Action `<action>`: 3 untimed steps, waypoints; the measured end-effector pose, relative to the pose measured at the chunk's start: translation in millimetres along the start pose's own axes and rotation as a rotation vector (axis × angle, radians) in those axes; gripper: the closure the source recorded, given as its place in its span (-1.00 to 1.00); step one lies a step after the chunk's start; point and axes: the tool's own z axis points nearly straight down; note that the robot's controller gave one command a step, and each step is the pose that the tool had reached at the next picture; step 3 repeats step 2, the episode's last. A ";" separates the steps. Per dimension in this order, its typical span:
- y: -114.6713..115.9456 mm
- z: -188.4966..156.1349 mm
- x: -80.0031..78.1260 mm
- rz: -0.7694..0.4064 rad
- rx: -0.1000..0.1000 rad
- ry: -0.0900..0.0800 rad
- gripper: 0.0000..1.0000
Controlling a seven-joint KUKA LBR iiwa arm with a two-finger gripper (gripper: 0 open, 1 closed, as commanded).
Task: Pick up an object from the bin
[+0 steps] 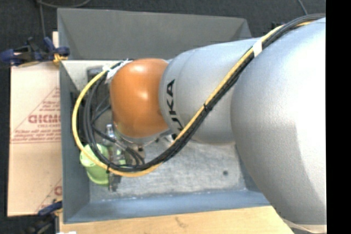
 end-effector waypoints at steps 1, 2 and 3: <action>-0.4 -14.9 -0.8 0.003 -0.001 -0.003 1.00; -17.8 -67.9 13.6 -0.132 0.000 -0.003 1.00; -17.8 -67.9 13.6 -0.132 0.000 -0.003 1.00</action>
Offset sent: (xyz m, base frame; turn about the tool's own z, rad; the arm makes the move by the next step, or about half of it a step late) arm -0.0169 -0.0243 0.0823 -0.1500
